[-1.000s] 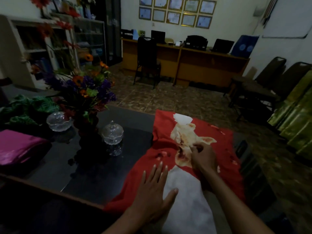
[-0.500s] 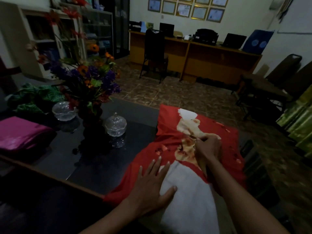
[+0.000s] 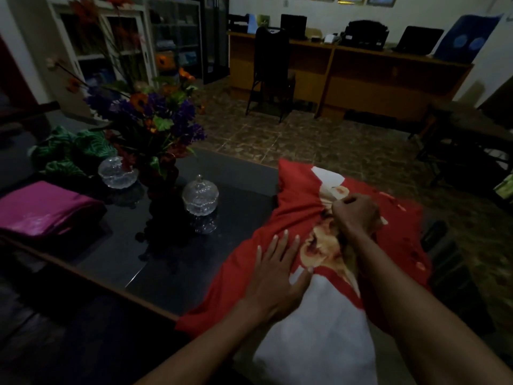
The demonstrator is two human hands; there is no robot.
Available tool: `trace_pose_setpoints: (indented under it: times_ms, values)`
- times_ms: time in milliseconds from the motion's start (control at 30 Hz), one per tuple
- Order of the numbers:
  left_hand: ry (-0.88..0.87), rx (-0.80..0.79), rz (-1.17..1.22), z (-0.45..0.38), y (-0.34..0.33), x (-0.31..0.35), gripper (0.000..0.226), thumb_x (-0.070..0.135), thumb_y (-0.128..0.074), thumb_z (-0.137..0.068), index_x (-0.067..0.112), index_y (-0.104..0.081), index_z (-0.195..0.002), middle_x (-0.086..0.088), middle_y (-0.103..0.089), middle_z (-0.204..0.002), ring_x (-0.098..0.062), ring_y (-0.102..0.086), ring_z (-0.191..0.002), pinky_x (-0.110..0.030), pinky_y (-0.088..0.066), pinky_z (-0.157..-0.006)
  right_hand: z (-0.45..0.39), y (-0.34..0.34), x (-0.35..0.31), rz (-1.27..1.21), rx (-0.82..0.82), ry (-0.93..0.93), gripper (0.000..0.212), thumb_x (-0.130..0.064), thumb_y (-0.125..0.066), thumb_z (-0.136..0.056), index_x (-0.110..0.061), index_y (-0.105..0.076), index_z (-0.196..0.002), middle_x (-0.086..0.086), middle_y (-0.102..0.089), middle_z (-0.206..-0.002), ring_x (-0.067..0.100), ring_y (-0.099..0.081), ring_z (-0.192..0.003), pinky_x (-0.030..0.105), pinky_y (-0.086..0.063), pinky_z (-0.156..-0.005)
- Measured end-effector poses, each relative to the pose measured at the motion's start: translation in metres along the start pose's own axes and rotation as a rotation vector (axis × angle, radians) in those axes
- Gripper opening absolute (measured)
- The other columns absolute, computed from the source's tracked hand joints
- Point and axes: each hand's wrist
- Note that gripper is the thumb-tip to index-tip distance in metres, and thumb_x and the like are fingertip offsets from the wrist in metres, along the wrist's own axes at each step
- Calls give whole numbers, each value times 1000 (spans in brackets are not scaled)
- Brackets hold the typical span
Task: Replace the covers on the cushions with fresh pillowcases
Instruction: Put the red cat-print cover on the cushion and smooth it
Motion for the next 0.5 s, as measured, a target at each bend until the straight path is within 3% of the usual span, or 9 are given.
trace_pose_setpoints:
  times_ms: [67,200,267,333,500]
  values:
    - [-7,29,-28,4,-2,0,71,63,-27,-100,38,5,-158,14,15,-165,-4,20,-150,-41,11,-123,-4,-7,-4,-63,12,-28,25,-24,-56,-81,-21,-76,-96,9,-73,-108,35,-64,-106,41,-47,-93]
    - [-5,55,-16,14,-3,-3,70,62,-29,-100,39,4,-158,16,15,-165,-4,20,-150,-41,10,-124,-19,-25,-9,19,-210,61,44,-39,-69,-80,-30,-66,-123,6,-62,-129,30,-57,-122,44,-46,-102]
    - [-11,62,-13,14,-5,-4,71,63,-29,-99,40,4,-158,15,14,-166,-4,19,-150,-42,8,-124,-20,-33,-10,128,-259,112,40,-45,-70,-83,-28,-72,-119,6,-67,-127,30,-60,-119,45,-48,-101]
    - [-16,77,-11,14,-6,-6,72,63,-29,-98,39,2,-159,14,11,-166,-5,17,-151,-42,7,-124,-21,-36,-9,154,-239,123,27,-38,-67,-87,-27,-77,-109,6,-72,-118,32,-65,-112,41,-51,-96]
    - [-10,81,-18,16,-7,-10,70,59,-32,-101,40,4,-158,17,15,-165,-3,20,-150,-37,11,-123,-53,-22,6,66,-47,-16,24,-29,-66,-87,-19,-77,-106,13,-72,-113,36,-67,-104,43,-56,-90]
Point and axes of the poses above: each hand's wrist, its own z-axis away from the middle knuckle, its own y-axis out of the back of the hand, x = y × z
